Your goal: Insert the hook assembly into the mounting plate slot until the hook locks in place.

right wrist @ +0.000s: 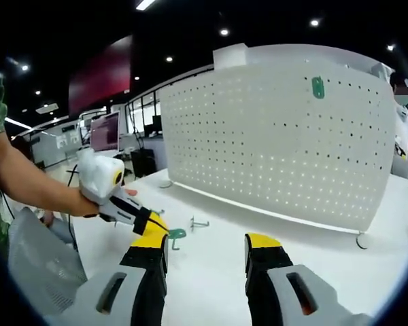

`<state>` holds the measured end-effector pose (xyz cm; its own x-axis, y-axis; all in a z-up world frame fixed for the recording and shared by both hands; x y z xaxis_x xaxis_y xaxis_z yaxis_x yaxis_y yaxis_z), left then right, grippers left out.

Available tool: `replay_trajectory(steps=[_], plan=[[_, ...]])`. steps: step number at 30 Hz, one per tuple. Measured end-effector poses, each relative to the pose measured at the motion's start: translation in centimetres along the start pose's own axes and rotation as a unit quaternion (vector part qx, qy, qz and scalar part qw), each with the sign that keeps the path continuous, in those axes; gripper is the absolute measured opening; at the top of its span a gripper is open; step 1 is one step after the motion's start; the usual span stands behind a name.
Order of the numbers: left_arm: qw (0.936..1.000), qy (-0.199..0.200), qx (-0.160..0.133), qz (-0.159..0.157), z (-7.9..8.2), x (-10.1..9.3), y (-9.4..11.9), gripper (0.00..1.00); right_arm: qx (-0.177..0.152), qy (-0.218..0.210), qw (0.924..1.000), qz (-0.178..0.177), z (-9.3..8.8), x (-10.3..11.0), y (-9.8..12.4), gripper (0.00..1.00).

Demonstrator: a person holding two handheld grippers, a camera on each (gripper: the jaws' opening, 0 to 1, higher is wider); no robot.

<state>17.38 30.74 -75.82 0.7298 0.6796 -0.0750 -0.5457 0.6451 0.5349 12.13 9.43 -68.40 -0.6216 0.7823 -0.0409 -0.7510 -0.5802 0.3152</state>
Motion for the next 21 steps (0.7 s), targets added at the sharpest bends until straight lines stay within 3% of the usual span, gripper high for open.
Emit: replay_trajectory(steps=[21], plan=[[0.9950,0.006,-0.100,0.005,4.6,-2.1,2.8,0.02,-0.026,0.021,0.9994,-0.005,2.8,0.4,0.2,0.43]])
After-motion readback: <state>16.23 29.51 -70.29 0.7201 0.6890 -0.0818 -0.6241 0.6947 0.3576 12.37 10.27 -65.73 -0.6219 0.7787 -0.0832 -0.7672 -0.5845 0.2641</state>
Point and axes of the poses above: the point that each gripper's makers call its tool centre point, and the gripper's own axes: y roughly backward along the fingers, x roughly to its left, z roughly out of its top, the point moved 8 cm from there along y, roughly backward along the fingers, and after that the axes turned 5 degrees about y, right-handed, at the moved point
